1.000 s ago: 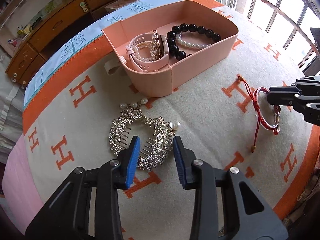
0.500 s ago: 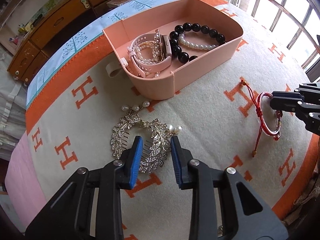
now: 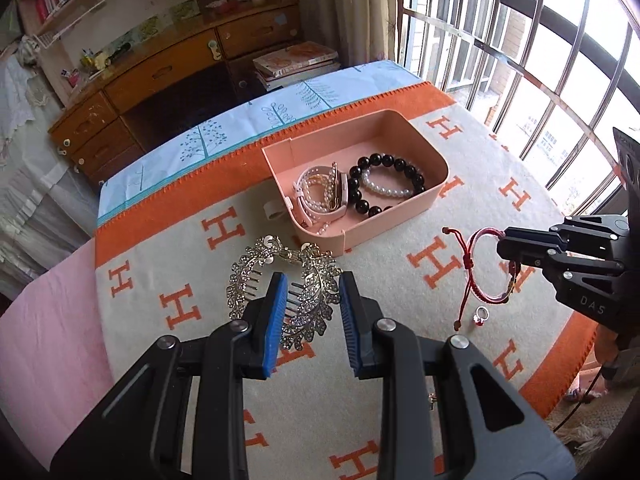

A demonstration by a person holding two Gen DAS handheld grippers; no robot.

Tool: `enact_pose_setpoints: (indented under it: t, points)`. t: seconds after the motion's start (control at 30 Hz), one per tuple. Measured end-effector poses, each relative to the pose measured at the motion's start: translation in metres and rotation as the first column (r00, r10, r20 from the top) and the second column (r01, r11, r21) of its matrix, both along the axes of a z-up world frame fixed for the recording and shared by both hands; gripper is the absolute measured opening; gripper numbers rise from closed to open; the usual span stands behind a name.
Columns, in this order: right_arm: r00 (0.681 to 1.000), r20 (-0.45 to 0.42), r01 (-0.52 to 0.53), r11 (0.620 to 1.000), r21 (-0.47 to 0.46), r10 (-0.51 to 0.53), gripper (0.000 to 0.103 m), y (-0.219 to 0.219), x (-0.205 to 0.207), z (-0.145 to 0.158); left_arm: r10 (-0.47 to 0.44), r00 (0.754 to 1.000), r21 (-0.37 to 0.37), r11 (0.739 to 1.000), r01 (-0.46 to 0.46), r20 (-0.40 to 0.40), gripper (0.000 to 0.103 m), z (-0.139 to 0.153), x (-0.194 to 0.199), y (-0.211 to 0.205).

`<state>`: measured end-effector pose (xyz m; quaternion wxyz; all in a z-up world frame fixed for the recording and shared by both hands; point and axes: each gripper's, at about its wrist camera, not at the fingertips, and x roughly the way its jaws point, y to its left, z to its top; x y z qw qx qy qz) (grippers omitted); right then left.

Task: Organize jewelry
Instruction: 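Carry the comb and red bracelet into the pink tray and open both grippers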

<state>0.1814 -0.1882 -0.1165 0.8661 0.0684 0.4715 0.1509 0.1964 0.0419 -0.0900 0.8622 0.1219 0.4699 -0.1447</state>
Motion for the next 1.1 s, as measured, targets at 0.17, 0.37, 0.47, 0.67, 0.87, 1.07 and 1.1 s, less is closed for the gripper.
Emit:
enact_pose_setpoints:
  t: [0.17, 0.37, 0.47, 0.67, 0.87, 1.07, 1.1]
  points:
    - [0.995, 0.099, 0.031, 0.999, -0.015, -0.029, 0.01, 0.003, 0.021, 0.054, 0.022, 0.996, -0.045, 0.999, -0.018, 0.085, 0.024, 0.048, 0.007, -0.009]
    - [0.982, 0.143, 0.121, 0.993, 0.004, -0.121, 0.01, -0.004, 0.073, 0.084, 0.056, 0.99, -0.112, 0.993, -0.041, 0.129, 0.024, 0.069, 0.035, -0.029]
    - [0.98, 0.103, 0.167, 0.986, 0.017, -0.168, 0.01, -0.012, 0.108, 0.075, 0.087, 0.991, -0.126, 0.989, -0.074, 0.102, 0.024, 0.055, 0.058, -0.039]
    - [0.981, 0.006, 0.193, 0.981, 0.008, -0.193, 0.01, -0.013, 0.157, 0.016, 0.133, 0.991, -0.132, 0.982, -0.133, -0.005, 0.024, -0.004, 0.105, -0.053]
    - [0.984, -0.085, 0.161, 0.987, 0.01, -0.159, 0.012, -0.01, 0.177, -0.041, 0.145, 0.985, -0.101, 0.983, -0.155, -0.094, 0.025, -0.053, 0.132, -0.059]
    - [0.988, -0.02, 0.153, 0.988, 0.029, -0.152, 0.033, -0.012, 0.166, -0.043, 0.122, 0.984, -0.12, 0.983, -0.139, -0.132, 0.04, -0.063, 0.129, -0.059]
    - [0.988, -0.009, 0.156, 0.988, 0.022, -0.156, 0.033, -0.012, 0.163, -0.041, 0.123, 0.984, -0.133, 0.981, -0.14, -0.13, 0.042, -0.06, 0.127, -0.057]
